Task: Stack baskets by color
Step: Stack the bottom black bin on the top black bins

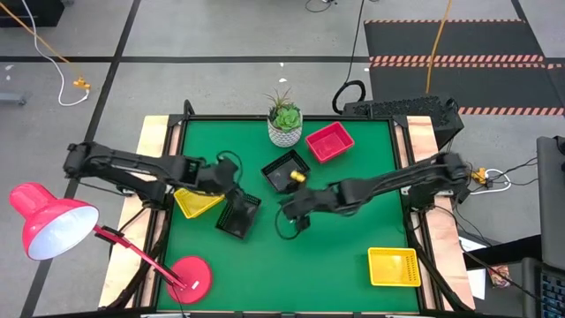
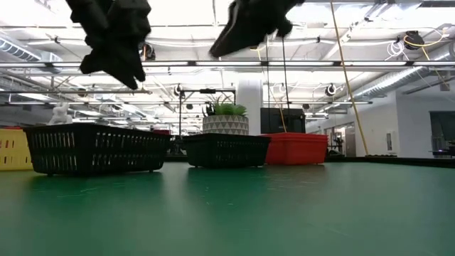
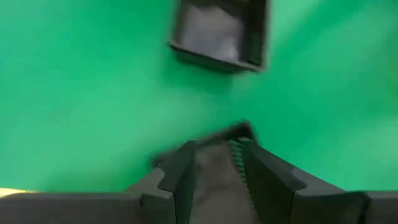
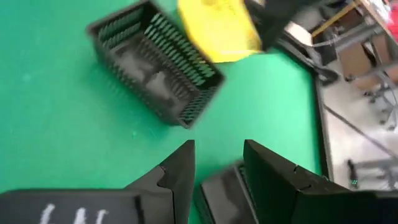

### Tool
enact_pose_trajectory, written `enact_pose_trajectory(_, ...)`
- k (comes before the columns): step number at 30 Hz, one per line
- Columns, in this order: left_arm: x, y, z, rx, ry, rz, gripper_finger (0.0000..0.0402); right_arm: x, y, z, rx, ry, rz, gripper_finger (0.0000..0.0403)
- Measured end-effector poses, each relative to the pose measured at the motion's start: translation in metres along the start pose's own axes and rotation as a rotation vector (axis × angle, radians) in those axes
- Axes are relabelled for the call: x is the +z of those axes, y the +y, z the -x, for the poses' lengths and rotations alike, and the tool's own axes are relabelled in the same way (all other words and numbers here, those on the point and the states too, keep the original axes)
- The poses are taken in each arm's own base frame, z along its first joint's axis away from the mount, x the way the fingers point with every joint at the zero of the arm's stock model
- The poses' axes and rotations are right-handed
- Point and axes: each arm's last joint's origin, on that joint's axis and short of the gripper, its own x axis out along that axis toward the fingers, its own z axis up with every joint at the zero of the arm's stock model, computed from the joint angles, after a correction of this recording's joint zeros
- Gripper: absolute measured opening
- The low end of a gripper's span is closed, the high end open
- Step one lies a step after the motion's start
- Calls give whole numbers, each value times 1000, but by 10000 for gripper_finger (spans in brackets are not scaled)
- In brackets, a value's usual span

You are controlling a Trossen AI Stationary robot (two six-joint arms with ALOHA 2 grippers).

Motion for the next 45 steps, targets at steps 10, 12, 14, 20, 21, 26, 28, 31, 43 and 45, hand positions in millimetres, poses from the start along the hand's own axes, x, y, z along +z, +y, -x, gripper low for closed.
enact_pose_trajectory(10, -17, -10, -36, 134, 395, 20, 131, -36, -28, 92, -112, -236, -238, 130)
enact_pose_trajectory(12, -17, -8, -35, 153, 411, 34, 131, -47, -29, 104, -144, -325, -263, 130)
enact_pose_trajectory(14, -16, -8, -36, 151, 405, 46, 131, -57, -29, 114, -174, -398, -271, 130)
enact_pose_trajectory(20, -16, 0, -38, 215, 440, 68, 131, -73, -32, 135, -225, -517, -284, 130)
enact_pose_trajectory(21, -15, 2, -38, 231, 445, 77, 131, -73, -32, 137, -226, -518, -285, 130)
enact_pose_trajectory(26, -11, 5, -43, 240, 438, 93, 131, -74, -32, 137, -222, -513, -292, 130)
enact_pose_trajectory(28, -10, 4, -49, 240, 450, 96, 131, -74, -31, 136, -220, -509, -290, 130)
enact_pose_trajectory(31, -13, 6, -54, 264, 485, 91, 131, -74, -31, 136, -219, -509, -291, 130)
enact_pose_trajectory(43, -18, 1, -81, 249, 559, 58, 131, -74, -31, 136, -220, -512, -293, 130)
enact_pose_trajectory(45, -19, 0, -86, 246, 575, 61, 131, -74, -31, 136, -220, -512, -293, 130)
